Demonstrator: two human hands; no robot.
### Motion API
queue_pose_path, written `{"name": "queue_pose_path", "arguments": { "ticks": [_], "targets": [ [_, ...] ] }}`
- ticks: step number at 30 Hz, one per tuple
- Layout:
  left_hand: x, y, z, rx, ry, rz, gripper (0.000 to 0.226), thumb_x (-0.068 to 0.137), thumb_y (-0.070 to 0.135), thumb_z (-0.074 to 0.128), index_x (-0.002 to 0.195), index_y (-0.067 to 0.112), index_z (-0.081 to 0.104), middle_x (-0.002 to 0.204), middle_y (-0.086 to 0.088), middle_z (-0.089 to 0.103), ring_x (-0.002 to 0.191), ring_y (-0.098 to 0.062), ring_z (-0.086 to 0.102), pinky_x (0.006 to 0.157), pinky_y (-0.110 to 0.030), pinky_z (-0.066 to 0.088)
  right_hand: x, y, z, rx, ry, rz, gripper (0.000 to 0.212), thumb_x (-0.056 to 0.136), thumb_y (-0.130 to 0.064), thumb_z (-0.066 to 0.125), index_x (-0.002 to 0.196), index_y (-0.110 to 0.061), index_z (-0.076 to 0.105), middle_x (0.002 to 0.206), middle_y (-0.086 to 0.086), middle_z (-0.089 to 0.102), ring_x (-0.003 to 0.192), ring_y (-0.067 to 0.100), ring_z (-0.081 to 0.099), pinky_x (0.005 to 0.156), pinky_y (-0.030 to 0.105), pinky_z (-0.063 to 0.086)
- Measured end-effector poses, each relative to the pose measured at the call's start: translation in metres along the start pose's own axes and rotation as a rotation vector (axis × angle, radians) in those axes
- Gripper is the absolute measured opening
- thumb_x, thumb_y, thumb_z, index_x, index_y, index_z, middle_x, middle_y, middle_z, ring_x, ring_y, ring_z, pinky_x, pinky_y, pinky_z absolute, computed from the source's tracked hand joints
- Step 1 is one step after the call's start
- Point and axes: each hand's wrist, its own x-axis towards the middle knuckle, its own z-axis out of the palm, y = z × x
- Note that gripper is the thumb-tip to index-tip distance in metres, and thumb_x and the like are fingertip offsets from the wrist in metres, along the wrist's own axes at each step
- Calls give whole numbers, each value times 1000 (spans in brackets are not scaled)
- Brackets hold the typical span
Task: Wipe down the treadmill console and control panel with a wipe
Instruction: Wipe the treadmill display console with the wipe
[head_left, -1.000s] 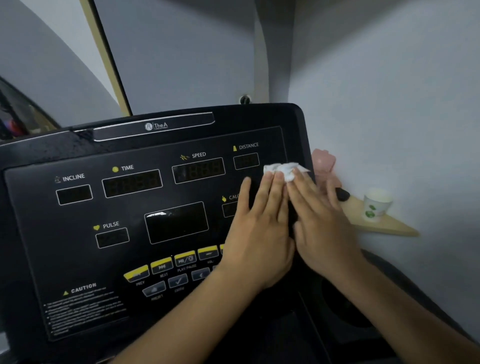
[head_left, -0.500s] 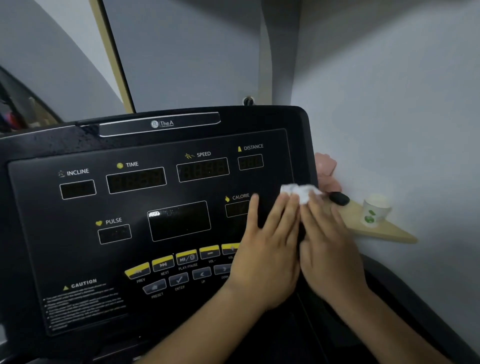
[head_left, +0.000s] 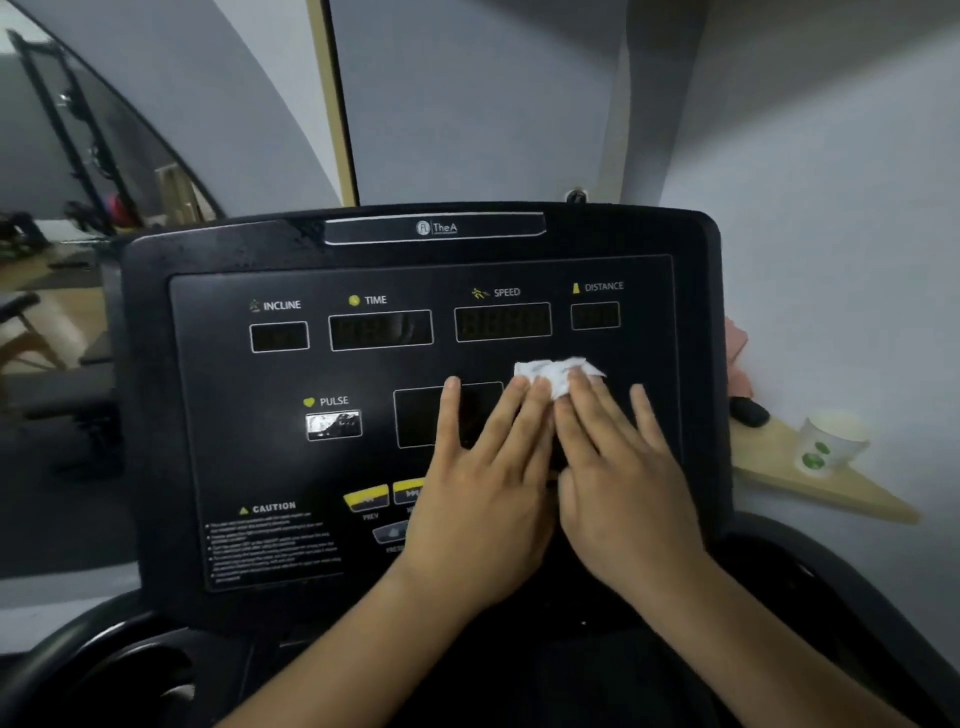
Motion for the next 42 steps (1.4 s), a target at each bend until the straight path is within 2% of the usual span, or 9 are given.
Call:
{"name": "queue_pose_path", "arguments": {
  "ticks": [5,13,18,24,29,32,34,38,42],
  "targets": [
    [32,-37,-22,110,-5,-108,69,97,45,30,153,6,20,160,-19,20,149,-33,13,113,-67,-6,64,-16,-21,-54,25,-24,64,88,-30,18,143,-3,39,154,15,31,143,24,28,117,55,14],
    [-60,-56,-4,-33,19,-166,63,93,39,43,145,3,43,152,-16,39,145,-29,28,114,-62,19,26,-74,2,10,-11,-209,59,86,-24,28,138,-1,46,149,16,41,140,26,34,114,57,22],
    [-42,-100,-20,-36,60,-342,68,93,45,34,145,4,42,152,-17,39,144,-30,32,117,-59,13,86,-104,-16,0,26,-240,62,86,-27,22,139,-5,46,151,11,39,141,21,32,115,59,16],
    [-120,-90,-2,-87,5,-338,63,93,33,42,148,4,35,155,-17,33,147,-31,22,117,-55,16,39,-145,9,2,-22,-385,60,87,-23,30,140,-1,42,151,16,36,143,28,27,113,58,17],
    [-123,-128,-10,-76,40,-439,62,93,37,37,148,7,38,152,-12,40,144,-26,31,119,-53,7,72,-171,4,-30,-9,-450,59,86,-21,29,139,0,45,151,16,37,142,26,30,112,63,14],
    [-113,-152,-19,-92,60,-530,61,96,37,36,148,7,36,154,-13,38,145,-26,29,120,-55,7,98,-188,-7,-36,-31,-422,61,87,-23,32,145,-4,35,157,12,25,146,22,18,114,63,8],
    [-126,-151,-15,-103,57,-536,61,97,37,34,150,6,33,155,-14,34,147,-27,25,120,-55,9,91,-197,-3,-46,-37,-426,64,86,-24,36,147,-5,31,158,12,21,147,22,14,116,60,7],
    [-182,-124,-2,-126,-11,-464,61,96,35,35,147,2,38,154,-17,35,146,-31,26,117,-51,15,41,-205,17,-30,-95,-543,70,76,-25,57,141,-3,42,154,14,32,144,25,25,112,60,14],
    [-182,-145,-1,-168,15,-441,60,94,33,39,142,-2,44,149,-21,42,142,-35,34,117,-51,26,53,-213,10,-111,-111,-583,68,80,-28,44,144,-5,39,156,12,29,145,23,24,113,64,9]
  ]
}}
